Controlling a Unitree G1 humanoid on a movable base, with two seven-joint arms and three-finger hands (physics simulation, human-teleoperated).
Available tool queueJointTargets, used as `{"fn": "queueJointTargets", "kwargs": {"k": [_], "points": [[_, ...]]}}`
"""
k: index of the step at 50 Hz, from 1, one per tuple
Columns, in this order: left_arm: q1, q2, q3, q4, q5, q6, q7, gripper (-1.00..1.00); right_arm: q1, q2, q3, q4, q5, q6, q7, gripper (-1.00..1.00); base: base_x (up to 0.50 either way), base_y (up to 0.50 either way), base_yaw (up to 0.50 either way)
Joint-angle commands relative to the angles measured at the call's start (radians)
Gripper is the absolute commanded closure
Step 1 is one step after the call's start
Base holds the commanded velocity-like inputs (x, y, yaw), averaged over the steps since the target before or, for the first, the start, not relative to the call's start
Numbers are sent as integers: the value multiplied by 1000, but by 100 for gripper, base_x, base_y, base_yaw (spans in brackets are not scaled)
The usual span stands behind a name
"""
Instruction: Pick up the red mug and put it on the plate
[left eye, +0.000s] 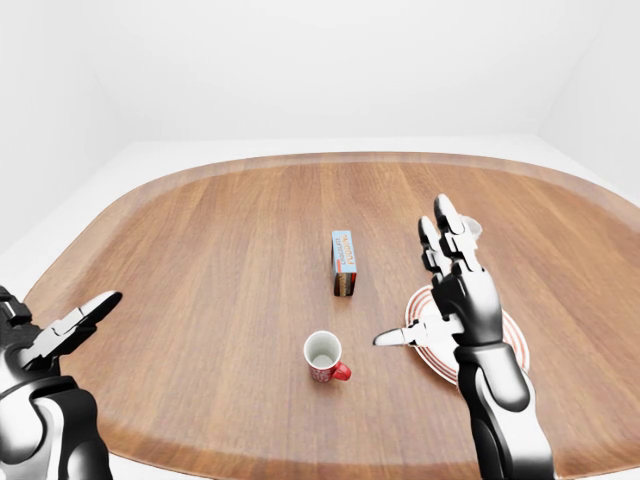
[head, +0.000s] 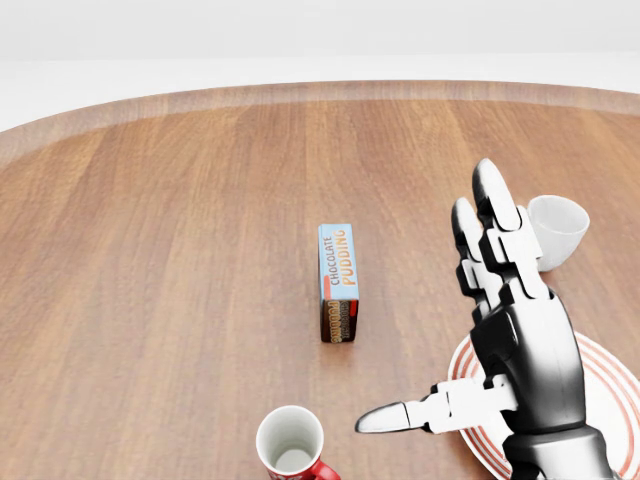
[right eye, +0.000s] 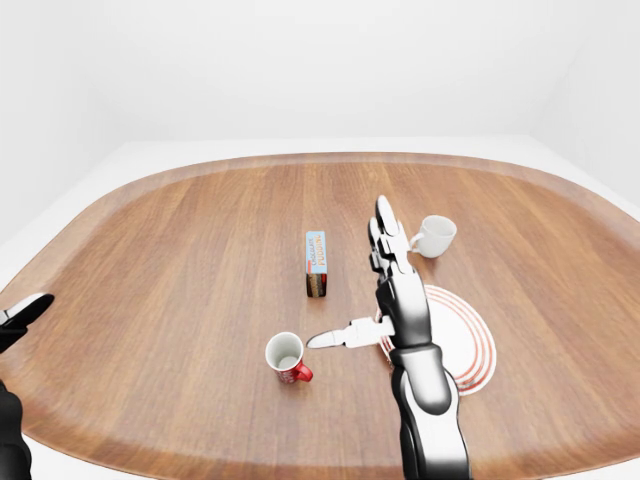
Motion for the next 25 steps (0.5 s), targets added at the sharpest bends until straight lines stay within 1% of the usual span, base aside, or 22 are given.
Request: {"fn": "queueJointTargets", "kwargs": {"k": [1,5,7,10,12,13,14,16,19,21,23,25], "points": [[-1,-2,-4,7,5,-6,-4,-100,56,29,171,146,-125,0,28,-100,0,0,0],[0,-1,-4,7,4,-6,-4,-100,63,27,192,182,-140,0,28,-100,0,0,0],[1,-1,-3,2,2,-2,-3,-100,73,26,211,199,-156,0,24,-100,0,0,0],[0,-1,-3,3,4,-2,-2,-100,95,20,256,245,-191,-1,12,-100,0,0,0],[0,-1,-3,6,3,-5,-4,-100,103,13,279,273,-209,-16,14,-100,0,0,0],[0,-1,-3,7,4,-6,-4,-100,101,10,284,285,-218,-14,17,-100,0,0,0],[-1,-1,-3,8,4,-5,-4,-100,100,6,288,307,-225,-37,19,-100,0,0,0],[-1,-1,-4,7,5,-6,-3,-100,95,6,291,354,-234,-62,23,-100,0,0,0],[-1,0,-5,10,5,-8,-4,-100,95,8,294,379,-253,-66,33,-100,0,0,0],[-1,0,-5,6,4,-4,-2,-100,89,10,295,425,-271,-77,32,-100,0,0,0],[-1,0,-5,7,4,-5,-3,-100,87,12,295,436,-279,-76,37,-100,0,0,0],[-2,0,-5,9,5,-6,-3,-100,91,8,303,461,-303,-90,41,-100,0,0,0]]}}
